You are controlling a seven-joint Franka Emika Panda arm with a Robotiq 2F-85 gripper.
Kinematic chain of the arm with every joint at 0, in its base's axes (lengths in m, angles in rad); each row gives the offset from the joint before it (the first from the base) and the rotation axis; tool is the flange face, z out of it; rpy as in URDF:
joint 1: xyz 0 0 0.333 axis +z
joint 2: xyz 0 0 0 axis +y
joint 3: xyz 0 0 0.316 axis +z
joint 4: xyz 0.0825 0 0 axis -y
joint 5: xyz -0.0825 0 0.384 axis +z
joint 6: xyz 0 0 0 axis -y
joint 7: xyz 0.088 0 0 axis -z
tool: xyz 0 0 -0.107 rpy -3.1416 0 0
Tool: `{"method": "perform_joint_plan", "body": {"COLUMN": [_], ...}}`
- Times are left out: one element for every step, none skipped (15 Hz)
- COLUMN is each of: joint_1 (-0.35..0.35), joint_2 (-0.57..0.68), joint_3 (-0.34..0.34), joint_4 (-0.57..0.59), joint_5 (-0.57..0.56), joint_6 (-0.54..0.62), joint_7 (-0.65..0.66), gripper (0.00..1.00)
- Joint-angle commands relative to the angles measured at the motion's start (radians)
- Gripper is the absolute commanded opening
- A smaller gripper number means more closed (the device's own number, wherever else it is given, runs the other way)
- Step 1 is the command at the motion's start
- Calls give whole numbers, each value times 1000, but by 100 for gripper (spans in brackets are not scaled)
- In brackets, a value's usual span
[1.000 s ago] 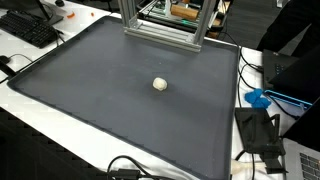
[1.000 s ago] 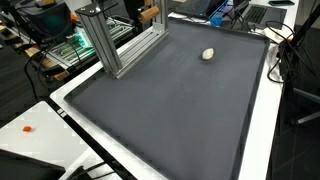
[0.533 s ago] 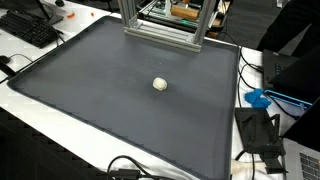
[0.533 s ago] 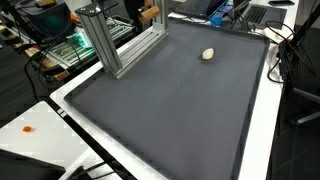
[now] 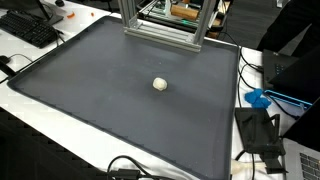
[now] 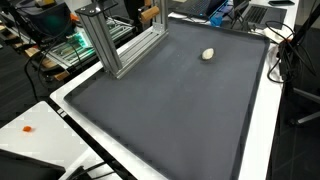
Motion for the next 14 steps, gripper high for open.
{"method": "perform_joint_plan", "body": {"joint_1": [22, 22, 19, 19, 22, 26, 28, 27, 23, 25, 29, 29, 26, 27], "joint_2": [-15, -17, -16, -16, -17, -20, -21, -22, -20, -18, -18, -10, -7, -6], "joint_3": [-6, -3, 0, 1, 0, -1, -1, 1, 4, 2, 0, -2, -2, -3], "joint_4": [-11, -12, -12, -12, -12, -12, -12, -14, -14, -15, -16, -14, -13, -13], "joint_5": [28, 18, 9, 5, 7, 8, 6, -7, -20, -20, -21, -12, -10, -8], "joint_6": [8, 14, 13, 12, 12, 13, 16, 19, 21, 24, 28, 21, 20, 24], "joint_7": [-13, -18, -23, -27, -33, -44, -54, -68, -75, -81, -89, -84, -76, -78], "gripper": [100, 100, 100, 100, 100, 100, 100, 100, 100, 100, 100, 100, 100, 100]}}
